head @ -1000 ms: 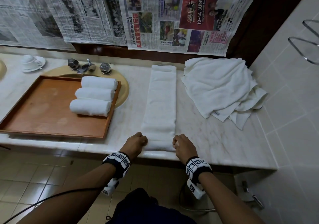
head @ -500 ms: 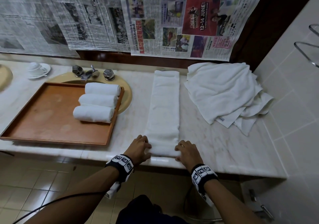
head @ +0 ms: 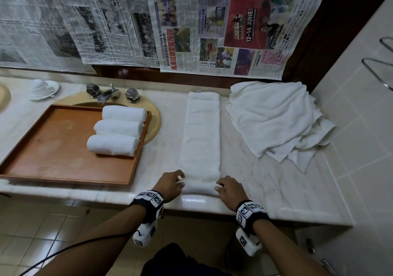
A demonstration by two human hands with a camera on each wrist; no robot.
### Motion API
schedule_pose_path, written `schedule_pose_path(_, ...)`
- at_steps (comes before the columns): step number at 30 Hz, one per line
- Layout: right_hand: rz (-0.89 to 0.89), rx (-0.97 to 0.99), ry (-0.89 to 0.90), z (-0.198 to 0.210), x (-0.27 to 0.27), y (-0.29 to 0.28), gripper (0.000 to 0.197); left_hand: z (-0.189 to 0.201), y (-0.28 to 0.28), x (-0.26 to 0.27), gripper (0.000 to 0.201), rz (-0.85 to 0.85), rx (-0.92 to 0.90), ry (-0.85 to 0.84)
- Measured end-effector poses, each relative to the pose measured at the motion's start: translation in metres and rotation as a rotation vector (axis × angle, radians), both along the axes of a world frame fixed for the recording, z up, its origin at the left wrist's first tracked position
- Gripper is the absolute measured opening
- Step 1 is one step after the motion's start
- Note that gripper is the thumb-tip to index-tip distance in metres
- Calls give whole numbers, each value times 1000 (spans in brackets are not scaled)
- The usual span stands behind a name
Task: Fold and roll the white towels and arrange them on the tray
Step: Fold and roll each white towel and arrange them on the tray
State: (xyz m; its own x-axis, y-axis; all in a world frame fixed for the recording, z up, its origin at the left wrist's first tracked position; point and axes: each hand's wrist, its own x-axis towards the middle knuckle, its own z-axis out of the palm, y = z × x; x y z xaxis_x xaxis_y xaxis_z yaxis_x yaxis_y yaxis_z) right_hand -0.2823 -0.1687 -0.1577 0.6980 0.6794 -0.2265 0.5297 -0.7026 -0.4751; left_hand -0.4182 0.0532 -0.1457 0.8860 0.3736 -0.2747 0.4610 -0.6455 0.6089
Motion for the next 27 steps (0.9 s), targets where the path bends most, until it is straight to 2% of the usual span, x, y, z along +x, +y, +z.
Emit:
schedule_pose_path(2,-83,75,-8,2,1,0,11,-2,-5,1,23,32,2,-25)
schedule_pose_path(6,-26,28,-156,3,-5,3,7,-6,-10,0,18,-9,165,-93)
schedule_pose_path(8,-6,23,-225,0,-5,5,12,-10,-8,-2,12,-79,272,-97)
schedule_pose_path(11,67,-53,-313,-1,-5,5,22,-10,-4,-6,15,-202,343,-113)
schedule_pose_path(14,168,-19,-371,-4,-8,-3,10,-10,1,-15,24,-320,397,-134)
schedule_pose_path(17,167,-38,-288,-5,-3,-4,37,-11,4,-15,37,-355,480,-41)
schedule_pose_path(19,152,-34,-257,-5,2,2,42,-8,1,-5,37,-306,480,-28)
schedule_pose_path(22,149,-9,-226,-6,8,7,35,-1,0,10,33,-286,438,-38)
schedule_pose_path(27,220,-57,-161,-1,16,1,42,-3,9,12,33,-249,178,-26)
